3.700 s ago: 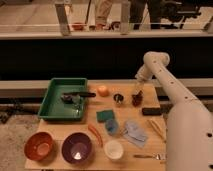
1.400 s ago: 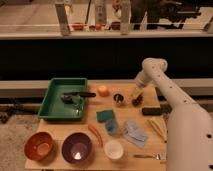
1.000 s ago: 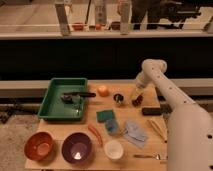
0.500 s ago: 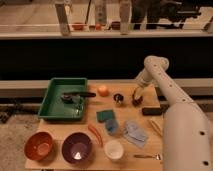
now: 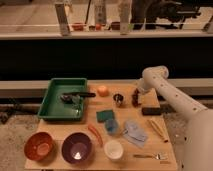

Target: Place grapes in red bowl

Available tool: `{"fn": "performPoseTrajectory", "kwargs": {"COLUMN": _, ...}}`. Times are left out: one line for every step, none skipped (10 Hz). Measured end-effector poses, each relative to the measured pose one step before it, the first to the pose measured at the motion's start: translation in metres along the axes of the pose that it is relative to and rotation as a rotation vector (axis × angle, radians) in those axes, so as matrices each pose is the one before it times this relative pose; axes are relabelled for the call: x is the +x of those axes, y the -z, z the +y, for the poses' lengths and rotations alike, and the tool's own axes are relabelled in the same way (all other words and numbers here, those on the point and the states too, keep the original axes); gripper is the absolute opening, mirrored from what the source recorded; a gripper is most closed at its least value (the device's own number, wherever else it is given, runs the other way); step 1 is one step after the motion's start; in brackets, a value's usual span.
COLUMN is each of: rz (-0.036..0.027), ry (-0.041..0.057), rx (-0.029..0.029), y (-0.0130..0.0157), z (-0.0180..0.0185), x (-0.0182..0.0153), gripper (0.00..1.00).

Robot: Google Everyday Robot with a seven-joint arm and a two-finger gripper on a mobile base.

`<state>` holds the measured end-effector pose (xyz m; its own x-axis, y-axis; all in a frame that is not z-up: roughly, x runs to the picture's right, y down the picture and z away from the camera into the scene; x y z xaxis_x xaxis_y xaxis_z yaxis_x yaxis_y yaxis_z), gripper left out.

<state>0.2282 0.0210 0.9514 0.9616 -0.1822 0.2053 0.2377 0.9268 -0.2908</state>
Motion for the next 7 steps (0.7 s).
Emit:
{"fn": "performPoseTrajectory", "kwargs": {"rz": 0.02107, "ry": 0.03569, "rx": 0.00692, "y": -0.00365, "z": 0.00214, "x": 0.00090, "gripper": 0.80}}
{"fn": "performPoseTrajectory", "kwargs": {"rz": 0.01646, "ry": 0.01773, "rx": -0.00358, "y": -0.00002, "z": 0.00155, "x": 0.00543, "gripper": 0.80}}
{"fn": "performPoseTrajectory", "kwargs": {"rz": 0.00769, "ry": 0.01383, "rx": -0.01082, "y": -0.00120, "z": 0.00296, "x": 0.00349, "gripper": 0.80}}
{"fn": "performPoseTrajectory", "kwargs": {"rz": 0.00365, "ry": 0.02632, "rx": -0.01925, "y": -0.00189, "z": 0.00042, "x": -0.00180, "gripper": 0.80}}
{"fn": "performPoseTrajectory", "kwargs": {"rz": 0.00333, "ry": 0.01573, "rx": -0.01170, "y": -0.00142, "z": -0.00083, "x": -0.00164, "gripper": 0.80}}
{"fn": "performPoseTrajectory", "kwargs": {"rz": 0.00541, "ry": 0.00942, "rx": -0.01377, "y": -0.00248, "z": 0.00155, "x": 0.00043, "gripper": 0.80}}
{"fn": "performPoseTrajectory", "kwargs": {"rz": 0.00469, "ry": 0.01067, "rx": -0.01417, "y": -0.00260, "z": 0.00192, "x": 0.00138, "gripper": 0.80}}
